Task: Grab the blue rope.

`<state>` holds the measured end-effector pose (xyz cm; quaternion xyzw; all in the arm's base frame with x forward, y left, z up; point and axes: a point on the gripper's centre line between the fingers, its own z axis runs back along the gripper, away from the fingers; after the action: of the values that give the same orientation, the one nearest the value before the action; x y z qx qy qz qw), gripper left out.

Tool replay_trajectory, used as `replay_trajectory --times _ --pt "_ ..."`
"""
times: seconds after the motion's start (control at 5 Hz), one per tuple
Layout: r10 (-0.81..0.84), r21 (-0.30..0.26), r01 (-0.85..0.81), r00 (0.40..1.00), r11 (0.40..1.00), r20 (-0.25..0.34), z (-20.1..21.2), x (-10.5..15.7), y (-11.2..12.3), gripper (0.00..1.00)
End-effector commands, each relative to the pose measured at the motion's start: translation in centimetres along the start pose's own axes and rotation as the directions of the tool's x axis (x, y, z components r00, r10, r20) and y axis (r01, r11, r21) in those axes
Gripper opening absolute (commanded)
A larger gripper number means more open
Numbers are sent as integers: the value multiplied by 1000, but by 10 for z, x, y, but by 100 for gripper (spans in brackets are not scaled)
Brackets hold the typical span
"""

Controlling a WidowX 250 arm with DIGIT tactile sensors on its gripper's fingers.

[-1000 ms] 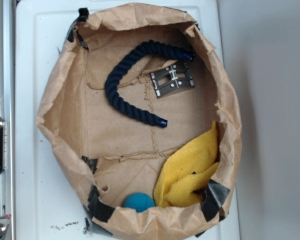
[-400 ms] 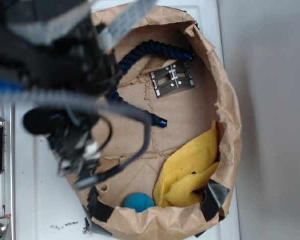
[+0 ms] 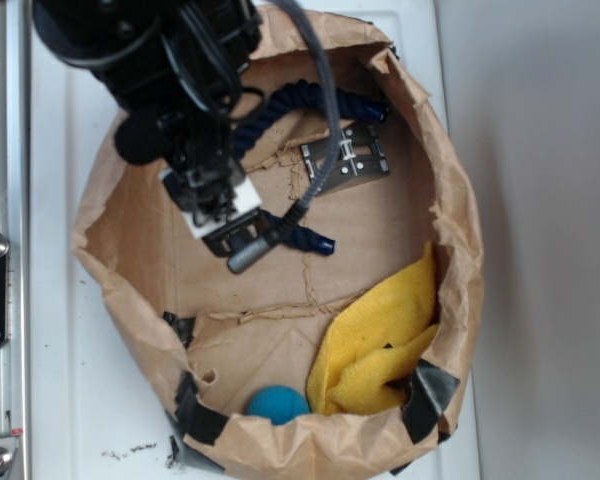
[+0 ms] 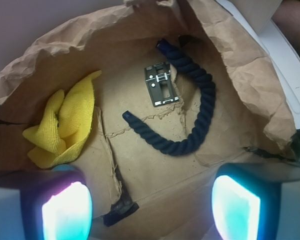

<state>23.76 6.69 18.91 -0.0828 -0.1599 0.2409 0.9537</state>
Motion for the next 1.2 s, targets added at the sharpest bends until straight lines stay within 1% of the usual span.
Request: replay_trajectory --times 0.0,0.2,0.4,0.6,0.8,1.0 --pt "22 4 -22 999 1000 35 10 5 9 100" --pt "22 4 -22 999 1000 35 10 5 9 100" --pt "27 71 -31 998 997 59 -31 6 -3 100" --pt "-13 103 7 998 995 59 -59 2 -14 100" --pt "-48 161 40 998 986 43 -84 -2 -18 100" --pt "-58 197 48 997 979 45 -93 -5 -12 100"
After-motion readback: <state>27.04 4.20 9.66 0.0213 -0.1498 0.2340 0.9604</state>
